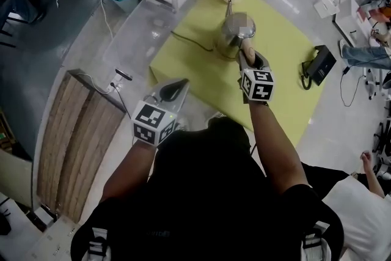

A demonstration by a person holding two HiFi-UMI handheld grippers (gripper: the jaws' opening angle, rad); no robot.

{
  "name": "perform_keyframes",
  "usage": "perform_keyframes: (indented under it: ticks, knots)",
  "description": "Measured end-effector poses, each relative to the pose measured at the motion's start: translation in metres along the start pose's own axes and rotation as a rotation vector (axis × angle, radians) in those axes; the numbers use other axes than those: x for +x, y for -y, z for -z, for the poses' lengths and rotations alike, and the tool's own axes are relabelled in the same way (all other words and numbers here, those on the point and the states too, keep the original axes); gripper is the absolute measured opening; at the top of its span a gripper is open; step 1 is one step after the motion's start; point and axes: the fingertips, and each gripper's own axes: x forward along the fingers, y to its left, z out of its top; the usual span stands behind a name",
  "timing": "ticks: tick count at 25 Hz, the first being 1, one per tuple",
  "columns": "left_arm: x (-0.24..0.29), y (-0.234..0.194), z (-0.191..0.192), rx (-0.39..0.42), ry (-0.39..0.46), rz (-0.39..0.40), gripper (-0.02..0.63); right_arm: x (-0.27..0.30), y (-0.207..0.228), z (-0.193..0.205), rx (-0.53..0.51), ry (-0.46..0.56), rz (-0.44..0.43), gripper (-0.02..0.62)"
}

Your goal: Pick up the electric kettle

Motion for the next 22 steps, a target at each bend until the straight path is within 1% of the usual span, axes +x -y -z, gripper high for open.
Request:
perform_keyframes:
  ticks: [5, 11, 17, 22]
  knots:
    - [-0.008, -0.002, 0.006, -0.01, -0.003, -0.024, 0.002, -0.002, 0.002, -0.004, 0.003, 0.025, 0.005, 0.112]
    - [-0.016, -0.009, 0.01, -0.019, -0.005, -0.052, 0.002, 0.003, 0.002, -0.021, 0.014, 0.05, -0.004, 0.104]
    - [-0.013, -0.008, 0.012, -0.013, -0.014, -0.041, 0.002, 0.0, 0.005, -0.032, 0.01, 0.068, -0.007, 0.103]
    - [-0.004, -0.003, 0.007, 0.005, -0.022, -0.02, 0.002, -0.01, 0.011, -0.04, 0.017, 0.09, -0.01, 0.101]
